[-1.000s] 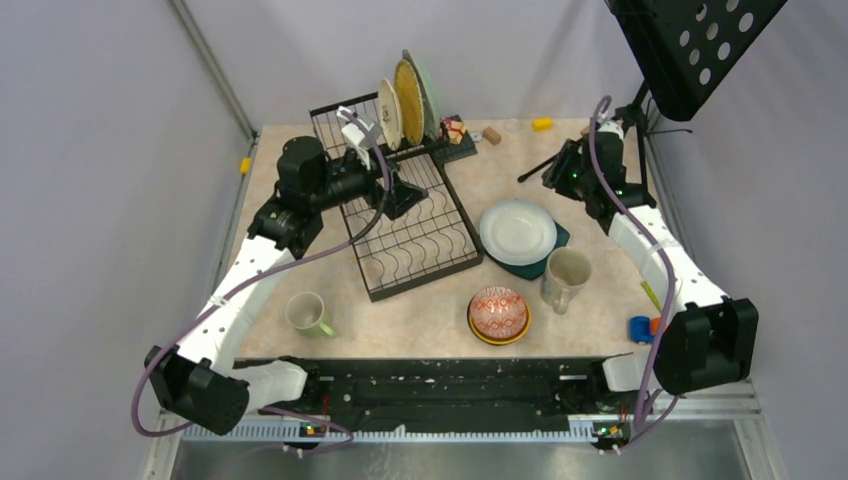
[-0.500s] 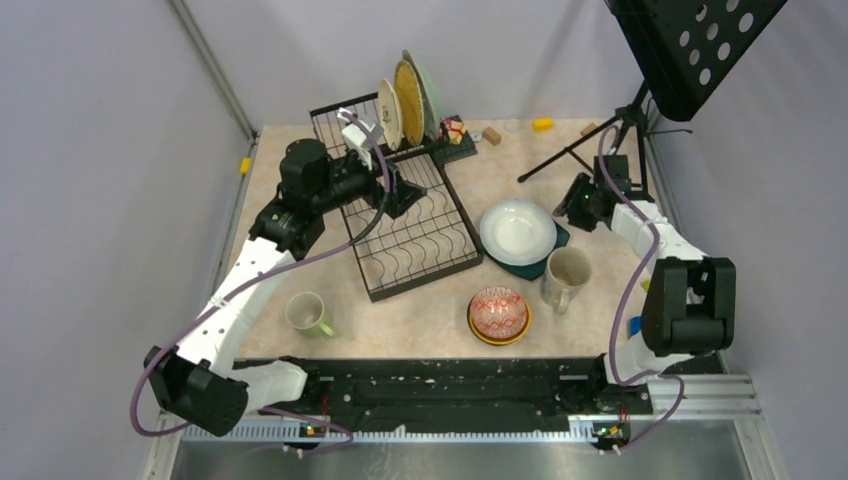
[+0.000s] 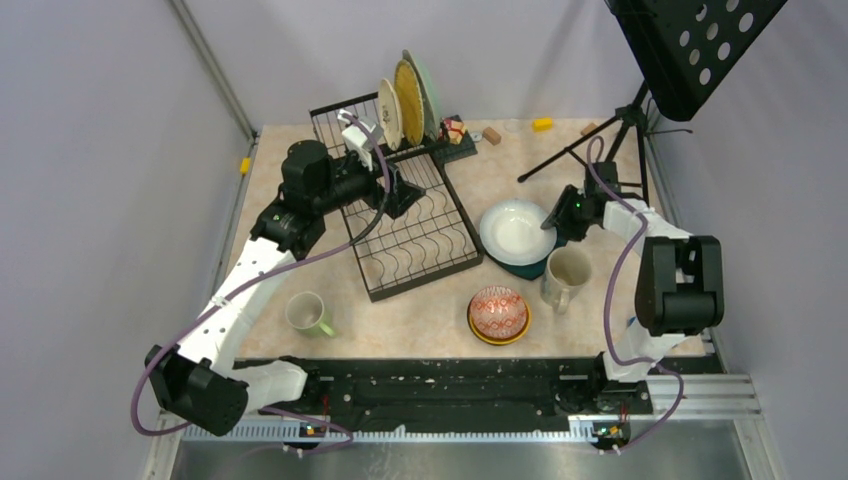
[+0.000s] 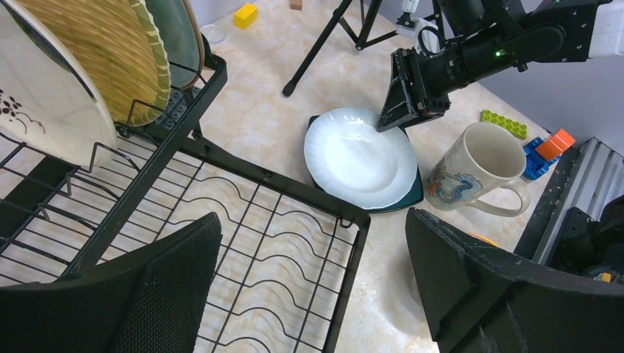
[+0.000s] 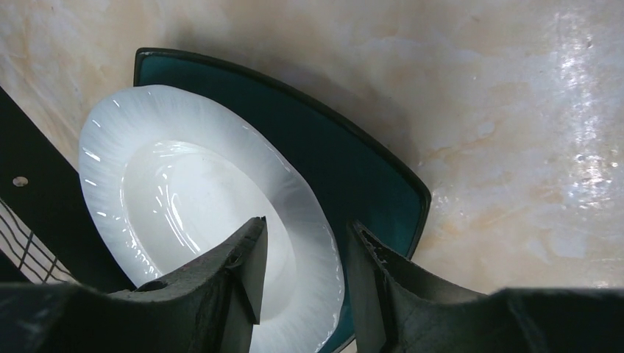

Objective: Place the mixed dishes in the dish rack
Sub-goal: Pick up the plate at the center of the board.

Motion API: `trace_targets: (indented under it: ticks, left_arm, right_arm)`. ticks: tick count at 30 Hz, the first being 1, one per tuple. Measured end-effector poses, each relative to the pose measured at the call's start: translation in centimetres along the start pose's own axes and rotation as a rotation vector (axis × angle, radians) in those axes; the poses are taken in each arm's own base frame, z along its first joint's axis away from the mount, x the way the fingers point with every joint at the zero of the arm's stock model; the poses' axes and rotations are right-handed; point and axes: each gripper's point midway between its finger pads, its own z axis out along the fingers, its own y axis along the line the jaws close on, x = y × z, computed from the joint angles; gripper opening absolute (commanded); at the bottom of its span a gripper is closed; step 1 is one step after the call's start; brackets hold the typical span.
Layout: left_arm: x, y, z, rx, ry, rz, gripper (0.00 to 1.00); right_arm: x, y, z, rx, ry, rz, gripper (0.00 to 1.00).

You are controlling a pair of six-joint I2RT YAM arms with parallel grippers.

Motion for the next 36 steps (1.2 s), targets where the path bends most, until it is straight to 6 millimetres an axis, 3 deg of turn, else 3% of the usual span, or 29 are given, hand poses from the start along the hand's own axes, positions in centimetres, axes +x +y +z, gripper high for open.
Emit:
trace_targets:
  ticks: [11, 25, 28, 36]
  left_arm:
    - [0.0, 0.0, 0.0, -0.001, 0.0, 0.0, 0.99]
    - [0.0, 0.1, 0.0, -0.004, 0.001, 0.0, 0.99]
    - [0.1, 0.1, 0.0, -0.004, 0.002, -0.001, 0.99]
    - [0.4, 0.1, 0.0, -0.006, 0.01, -0.005, 0.99]
  right_arm:
    - [0.8, 0.6, 1.2, -0.058, 0.046, 0.001, 0.35]
    - [2.0, 1.8, 2.6, -0.178, 0.061, 0.005, 0.38]
    - [1.9, 2.0, 2.7, -0.205, 0.05, 0.008, 0.34]
    - [2.0, 2.3, 2.8, -0.248, 0.044, 0.022, 0.08]
